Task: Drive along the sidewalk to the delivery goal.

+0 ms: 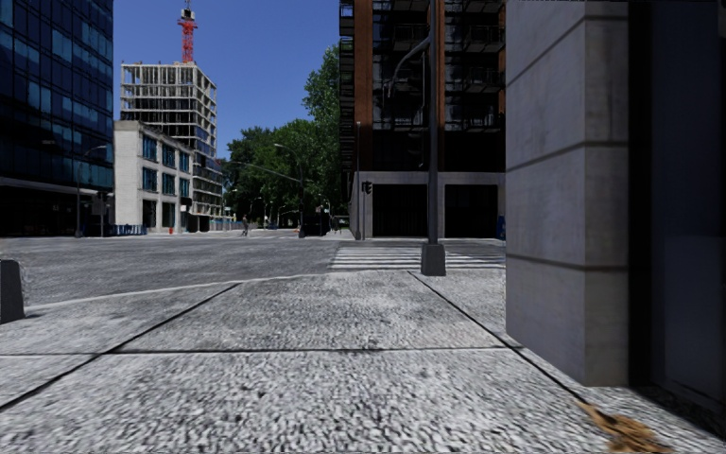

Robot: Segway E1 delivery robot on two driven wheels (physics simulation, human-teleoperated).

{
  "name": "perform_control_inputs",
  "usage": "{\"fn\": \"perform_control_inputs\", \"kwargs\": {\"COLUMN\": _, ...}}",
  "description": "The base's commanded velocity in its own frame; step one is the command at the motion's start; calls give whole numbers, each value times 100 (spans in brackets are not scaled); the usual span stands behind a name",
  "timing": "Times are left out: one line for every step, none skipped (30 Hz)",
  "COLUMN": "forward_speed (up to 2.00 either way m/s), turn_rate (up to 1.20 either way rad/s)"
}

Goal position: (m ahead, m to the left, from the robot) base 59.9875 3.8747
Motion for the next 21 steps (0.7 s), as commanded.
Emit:
{"fn": "perform_control_inputs", "kwargs": {"forward_speed": 200, "turn_rate": 0}}
{"fn": "perform_control_inputs", "kwargs": {"forward_speed": 200, "turn_rate": 0}}
{"fn": "perform_control_inputs", "kwargs": {"forward_speed": 200, "turn_rate": 0}}
{"fn": "perform_control_inputs", "kwargs": {"forward_speed": 200, "turn_rate": 0}}
{"fn": "perform_control_inputs", "kwargs": {"forward_speed": 200, "turn_rate": 0}}
{"fn": "perform_control_inputs", "kwargs": {"forward_speed": 200, "turn_rate": 0}}
{"fn": "perform_control_inputs", "kwargs": {"forward_speed": 200, "turn_rate": -3}}
{"fn": "perform_control_inputs", "kwargs": {"forward_speed": 200, "turn_rate": -5}}
{"fn": "perform_control_inputs", "kwargs": {"forward_speed": 200, "turn_rate": -5}}
{"fn": "perform_control_inputs", "kwargs": {"forward_speed": 200, "turn_rate": -6}}
{"fn": "perform_control_inputs", "kwargs": {"forward_speed": 200, "turn_rate": -8}}
{"fn": "perform_control_inputs", "kwargs": {"forward_speed": 200, "turn_rate": -8}}
{"fn": "perform_control_inputs", "kwargs": {"forward_speed": 200, "turn_rate": -9}}
{"fn": "perform_control_inputs", "kwargs": {"forward_speed": 200, "turn_rate": -12}}
{"fn": "perform_control_inputs", "kwargs": {"forward_speed": 200, "turn_rate": -16}}
{"fn": "perform_control_inputs", "kwargs": {"forward_speed": 200, "turn_rate": -16}}
{"fn": "perform_control_inputs", "kwargs": {"forward_speed": 200, "turn_rate": -18}}
{"fn": "perform_control_inputs", "kwargs": {"forward_speed": 200, "turn_rate": -19}}
{"fn": "perform_control_inputs", "kwargs": {"forward_speed": 200, "turn_rate": -20}}
{"fn": "perform_control_inputs", "kwargs": {"forward_speed": 200, "turn_rate": -20}}
{"fn": "perform_control_inputs", "kwargs": {"forward_speed": 194, "turn_rate": -23}}
